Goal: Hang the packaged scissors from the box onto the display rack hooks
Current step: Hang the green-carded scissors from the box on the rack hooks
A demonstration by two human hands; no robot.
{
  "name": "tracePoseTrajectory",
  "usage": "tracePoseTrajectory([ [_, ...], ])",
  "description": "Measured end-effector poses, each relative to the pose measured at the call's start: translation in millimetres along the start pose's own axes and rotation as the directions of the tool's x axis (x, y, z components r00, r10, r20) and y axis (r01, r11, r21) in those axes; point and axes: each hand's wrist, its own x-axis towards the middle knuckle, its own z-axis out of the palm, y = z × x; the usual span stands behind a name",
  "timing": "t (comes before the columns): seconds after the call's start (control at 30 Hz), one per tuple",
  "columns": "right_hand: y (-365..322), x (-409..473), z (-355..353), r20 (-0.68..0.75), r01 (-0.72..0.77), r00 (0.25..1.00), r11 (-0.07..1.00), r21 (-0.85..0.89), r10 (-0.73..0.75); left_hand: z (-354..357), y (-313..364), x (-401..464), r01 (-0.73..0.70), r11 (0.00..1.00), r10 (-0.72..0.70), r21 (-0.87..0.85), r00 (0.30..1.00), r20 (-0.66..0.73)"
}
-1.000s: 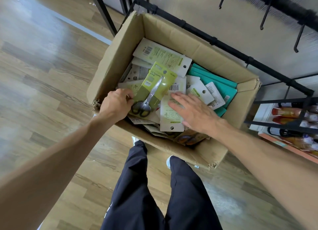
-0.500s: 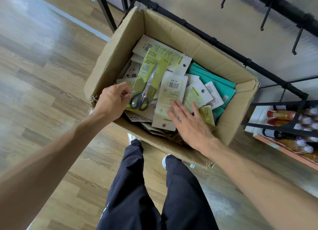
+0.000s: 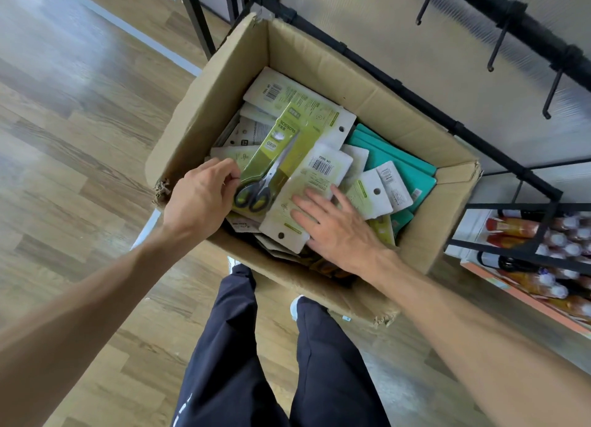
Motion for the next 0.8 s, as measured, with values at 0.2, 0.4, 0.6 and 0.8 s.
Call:
tracePoseTrajectory([
  [0.2,3,-8,-21,-0.089,0.065,0.995,0.979,0.194,-0.048,-2,-3,-1,-0.03,0.998,0.029,-0.051,0.999,-0.013],
  [0.4,-2,-7,-92,-0.437,-0.084,0.802,0.801,0.593,0.408,0,-2,-5,-0.008,0.997,0.005,-0.08,1.0,-0.03],
  [0.6,10,9,-70,0.085,-0.417,0.64,0.251,0.874,0.764,-1,2,-4,-0.006,0.996,0.004,-0.086,1.0,-0.014],
  [0.8,-2,12,-17,0.424,-0.62,0.444,-0.072,0.782,0.79,0,0,-5,-0.02,0.997,0.02,-0.073,1.0,0.0],
])
